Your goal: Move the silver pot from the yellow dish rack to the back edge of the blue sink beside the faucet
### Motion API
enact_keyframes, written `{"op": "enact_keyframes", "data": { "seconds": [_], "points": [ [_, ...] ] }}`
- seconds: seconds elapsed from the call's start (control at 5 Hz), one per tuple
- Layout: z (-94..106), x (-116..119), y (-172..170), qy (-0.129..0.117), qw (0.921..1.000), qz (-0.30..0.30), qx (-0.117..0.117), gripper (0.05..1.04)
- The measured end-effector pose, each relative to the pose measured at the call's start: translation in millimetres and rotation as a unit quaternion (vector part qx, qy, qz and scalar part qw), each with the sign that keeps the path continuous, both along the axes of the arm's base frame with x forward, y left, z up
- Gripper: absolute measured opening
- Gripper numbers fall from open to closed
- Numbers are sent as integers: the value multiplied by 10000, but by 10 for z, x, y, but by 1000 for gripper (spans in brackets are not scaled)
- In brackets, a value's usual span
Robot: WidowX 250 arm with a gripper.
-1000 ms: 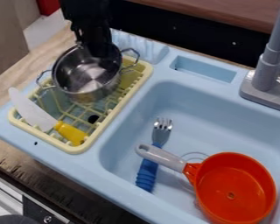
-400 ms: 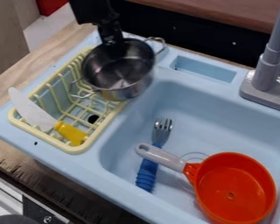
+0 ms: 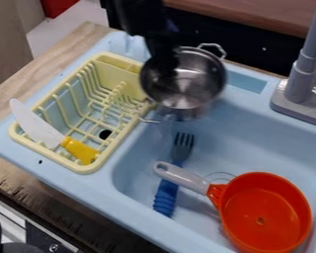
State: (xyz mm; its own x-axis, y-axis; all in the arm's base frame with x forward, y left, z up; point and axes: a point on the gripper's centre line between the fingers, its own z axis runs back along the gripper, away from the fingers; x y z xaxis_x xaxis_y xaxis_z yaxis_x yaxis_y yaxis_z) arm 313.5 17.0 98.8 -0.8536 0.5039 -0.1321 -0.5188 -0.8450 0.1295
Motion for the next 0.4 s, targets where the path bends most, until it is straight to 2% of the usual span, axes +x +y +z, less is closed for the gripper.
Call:
{"op": "enact_keyframes", "data": {
  "seconds": [0.2, 0.4],
  "points": [
    [4, 54, -179, -10, 9992, 389, 36, 60],
    [-25, 174, -307, 129, 9987, 490, 66, 60]
  ]
}}
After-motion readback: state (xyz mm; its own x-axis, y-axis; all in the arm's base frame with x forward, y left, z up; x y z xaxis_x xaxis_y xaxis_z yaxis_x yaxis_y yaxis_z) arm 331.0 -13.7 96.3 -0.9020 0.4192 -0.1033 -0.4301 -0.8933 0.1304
